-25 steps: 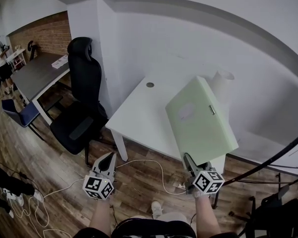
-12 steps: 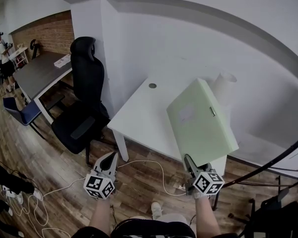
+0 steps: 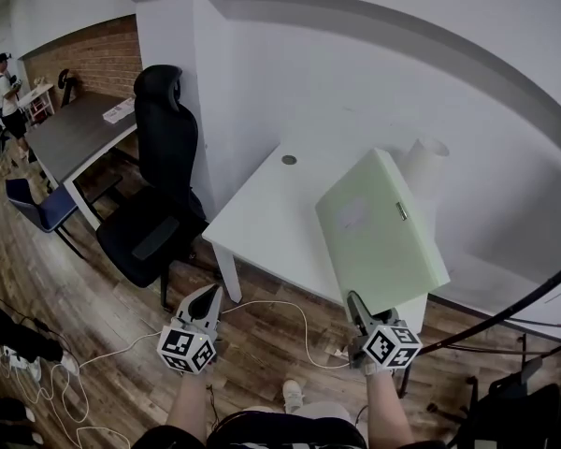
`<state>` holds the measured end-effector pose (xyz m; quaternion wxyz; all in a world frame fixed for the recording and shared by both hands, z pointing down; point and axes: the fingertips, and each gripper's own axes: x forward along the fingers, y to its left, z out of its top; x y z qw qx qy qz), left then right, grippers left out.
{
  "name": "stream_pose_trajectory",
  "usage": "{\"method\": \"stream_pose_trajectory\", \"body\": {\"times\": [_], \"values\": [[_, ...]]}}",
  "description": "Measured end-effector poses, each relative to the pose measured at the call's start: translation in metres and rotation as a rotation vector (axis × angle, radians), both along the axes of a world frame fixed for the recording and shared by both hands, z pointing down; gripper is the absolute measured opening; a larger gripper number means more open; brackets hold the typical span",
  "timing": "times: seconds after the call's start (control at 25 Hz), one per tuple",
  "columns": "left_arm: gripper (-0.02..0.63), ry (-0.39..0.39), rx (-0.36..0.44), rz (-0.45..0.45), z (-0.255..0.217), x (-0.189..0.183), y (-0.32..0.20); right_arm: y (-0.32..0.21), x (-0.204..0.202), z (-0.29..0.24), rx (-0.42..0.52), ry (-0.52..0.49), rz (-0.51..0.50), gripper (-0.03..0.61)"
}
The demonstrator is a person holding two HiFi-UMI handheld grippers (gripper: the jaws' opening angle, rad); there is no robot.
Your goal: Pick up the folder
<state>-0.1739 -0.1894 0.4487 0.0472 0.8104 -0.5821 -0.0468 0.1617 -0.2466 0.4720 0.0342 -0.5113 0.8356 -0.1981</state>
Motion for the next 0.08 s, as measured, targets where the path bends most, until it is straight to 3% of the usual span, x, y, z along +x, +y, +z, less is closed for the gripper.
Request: {"method": "stream_pose_trajectory", "body": {"times": [0.08], "values": [[0.014,0.001,-0.001,0.001,0.0001,-0.0005,-0.0015,-0.0010,-0.0003,0.0003,-0.002,0.000,0.004,0.291]]}}
